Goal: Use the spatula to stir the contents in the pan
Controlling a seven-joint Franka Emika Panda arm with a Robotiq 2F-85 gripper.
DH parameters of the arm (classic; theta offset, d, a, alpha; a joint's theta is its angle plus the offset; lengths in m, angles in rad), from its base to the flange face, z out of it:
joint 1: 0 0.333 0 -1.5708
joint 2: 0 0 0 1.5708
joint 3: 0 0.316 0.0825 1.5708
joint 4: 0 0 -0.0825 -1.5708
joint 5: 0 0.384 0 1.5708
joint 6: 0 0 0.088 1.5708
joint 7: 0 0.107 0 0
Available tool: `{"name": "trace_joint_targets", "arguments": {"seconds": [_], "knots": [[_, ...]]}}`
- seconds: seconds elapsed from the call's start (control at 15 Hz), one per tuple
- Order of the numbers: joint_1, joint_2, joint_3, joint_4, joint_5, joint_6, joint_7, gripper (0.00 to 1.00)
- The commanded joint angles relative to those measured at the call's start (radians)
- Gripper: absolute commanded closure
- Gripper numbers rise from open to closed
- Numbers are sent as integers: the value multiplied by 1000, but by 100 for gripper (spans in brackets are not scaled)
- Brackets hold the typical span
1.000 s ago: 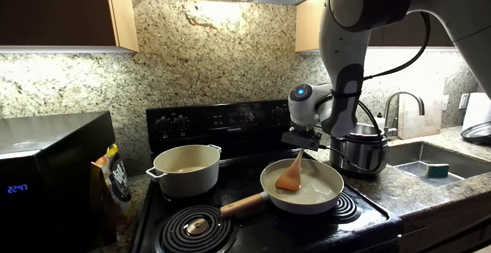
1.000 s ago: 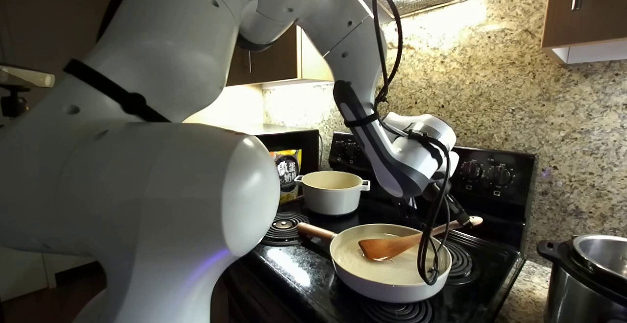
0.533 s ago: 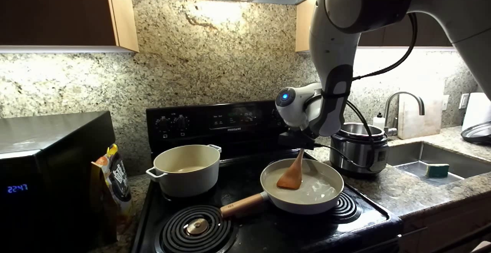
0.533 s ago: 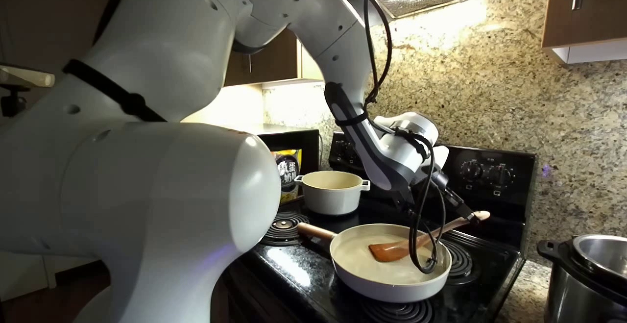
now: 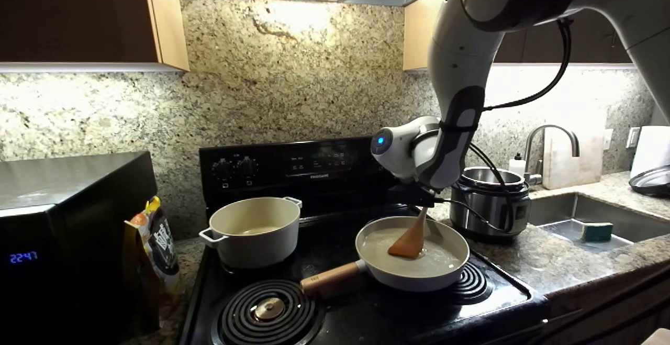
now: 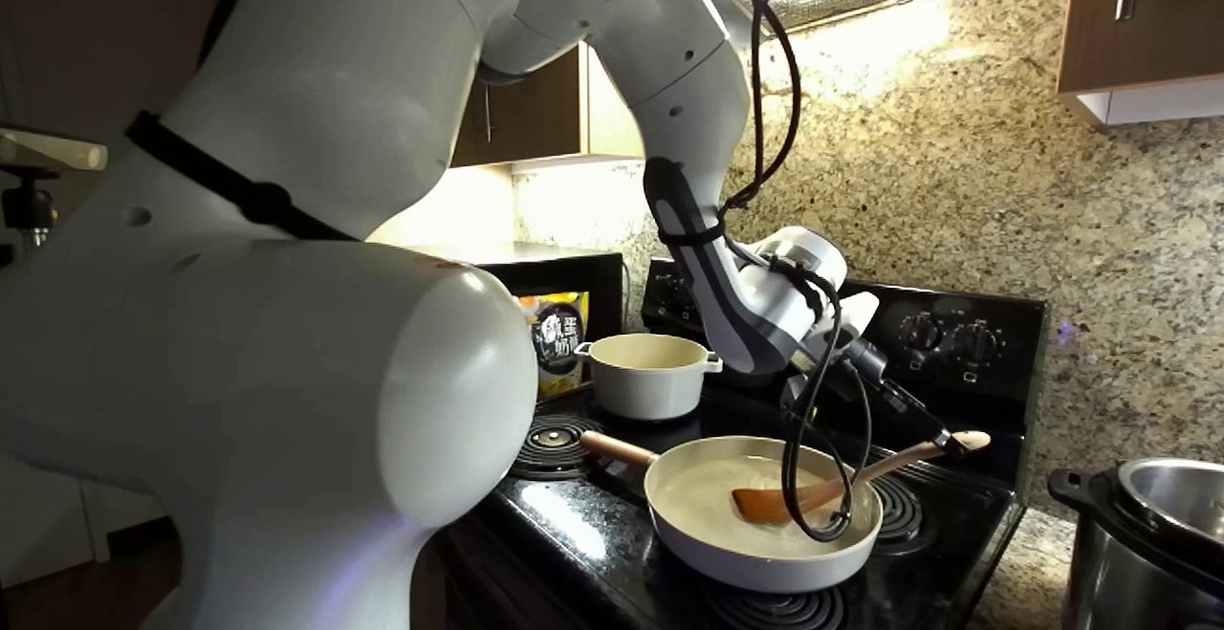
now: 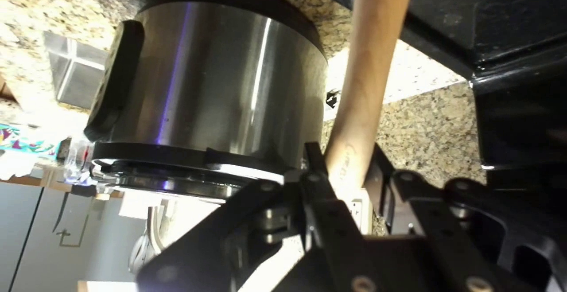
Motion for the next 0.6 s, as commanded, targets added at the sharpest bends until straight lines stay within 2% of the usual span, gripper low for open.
{"name": "trace_joint_targets", "arguments": {"seconds": [0.0,0.2,0.53], "knots": [[-154,-95,189,-57,-62,-117,26,89],[-239,-130,304,-86,-39,-167,15,89],[-304,-166,424,-135,-6,-187,-7,89]]}}
